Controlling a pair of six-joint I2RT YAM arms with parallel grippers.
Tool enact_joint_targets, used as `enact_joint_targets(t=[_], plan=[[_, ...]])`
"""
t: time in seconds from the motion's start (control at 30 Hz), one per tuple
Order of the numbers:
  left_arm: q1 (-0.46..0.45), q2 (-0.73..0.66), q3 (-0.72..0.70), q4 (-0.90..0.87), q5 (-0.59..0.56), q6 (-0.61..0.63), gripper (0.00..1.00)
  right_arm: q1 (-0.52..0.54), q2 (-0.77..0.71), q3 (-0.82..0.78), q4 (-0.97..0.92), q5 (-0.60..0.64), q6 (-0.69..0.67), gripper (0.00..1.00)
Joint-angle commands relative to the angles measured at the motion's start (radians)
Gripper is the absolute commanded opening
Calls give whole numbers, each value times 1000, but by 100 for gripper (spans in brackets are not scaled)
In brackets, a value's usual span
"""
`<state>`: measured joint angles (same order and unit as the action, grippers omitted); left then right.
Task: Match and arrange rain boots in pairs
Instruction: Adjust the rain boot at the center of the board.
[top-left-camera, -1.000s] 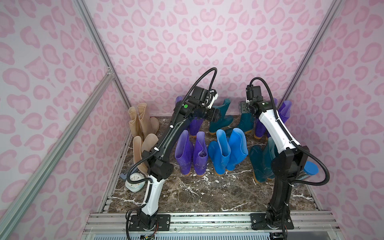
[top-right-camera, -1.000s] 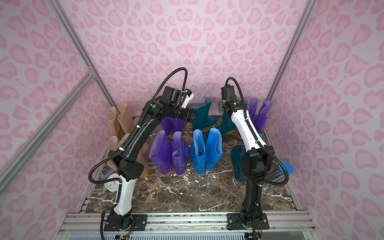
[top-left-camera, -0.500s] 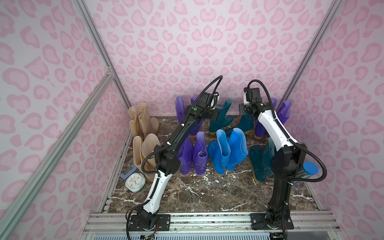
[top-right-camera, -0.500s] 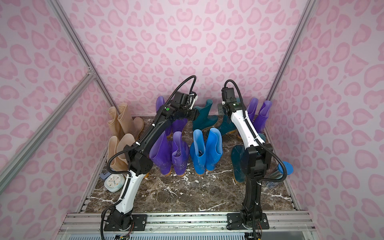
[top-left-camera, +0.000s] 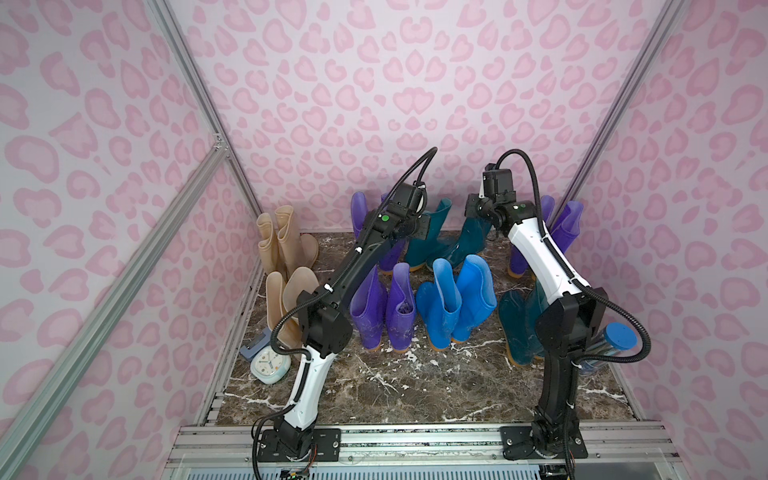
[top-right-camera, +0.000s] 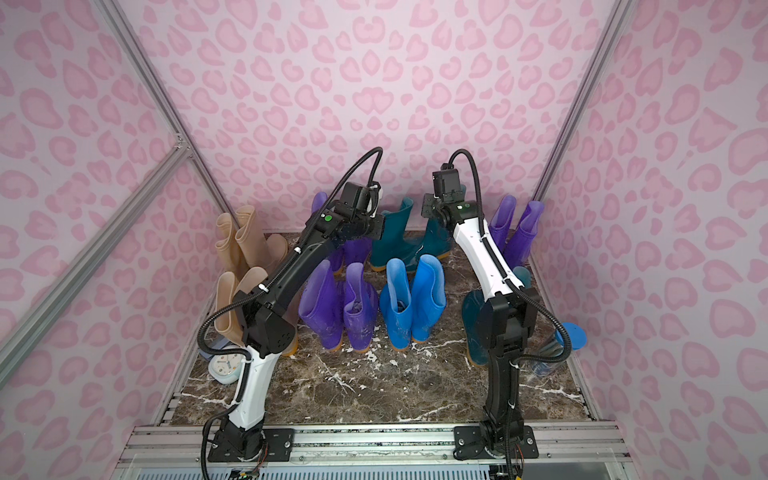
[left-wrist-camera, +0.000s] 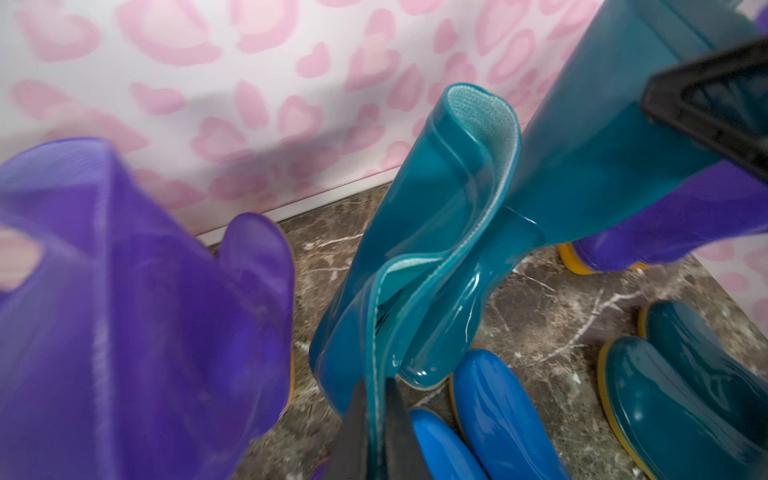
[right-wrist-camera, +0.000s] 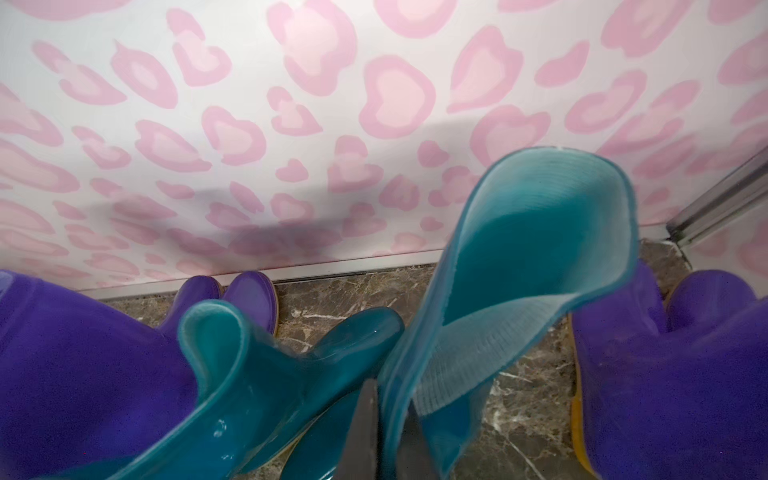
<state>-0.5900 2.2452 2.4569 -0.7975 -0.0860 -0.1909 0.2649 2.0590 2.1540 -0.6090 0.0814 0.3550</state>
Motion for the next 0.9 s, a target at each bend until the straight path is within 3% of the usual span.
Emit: enact_joint_targets(t=[0.0,0.1,0.17,0.23,0.3,0.43,0.5,0.6,0.73,0.87], plan=[[-2,-8,-14,27,-21,-51,2,10,-10,-56,146,28,118,0],[-2,1,-23,21,6,-59,2,33,22,-21,126,2,116,0],[-1,6,-24,16,36,-67,2,51,47,15,100,-32,94,13],[1,7,-25,11,38,-70,2,63,59,41,98,-145,57,30],[7,-1,-25,10,26,-76,2,63,66,102,73,-218,27,39],[45,-20,-22,12,91,-100,3,50,57,228,-4,-235,-121,63],[60,-22,-22,7,112,-104,2,13,41,228,-17,-254,-172,64],[74,-24,-23,-2,151,-107,2,-93,-4,129,8,-397,-260,65],[78,-22,-22,-6,173,-98,2,-233,-53,4,83,-513,-244,65],[77,-21,-23,-14,187,-100,2,-292,5,76,31,-457,-202,69]])
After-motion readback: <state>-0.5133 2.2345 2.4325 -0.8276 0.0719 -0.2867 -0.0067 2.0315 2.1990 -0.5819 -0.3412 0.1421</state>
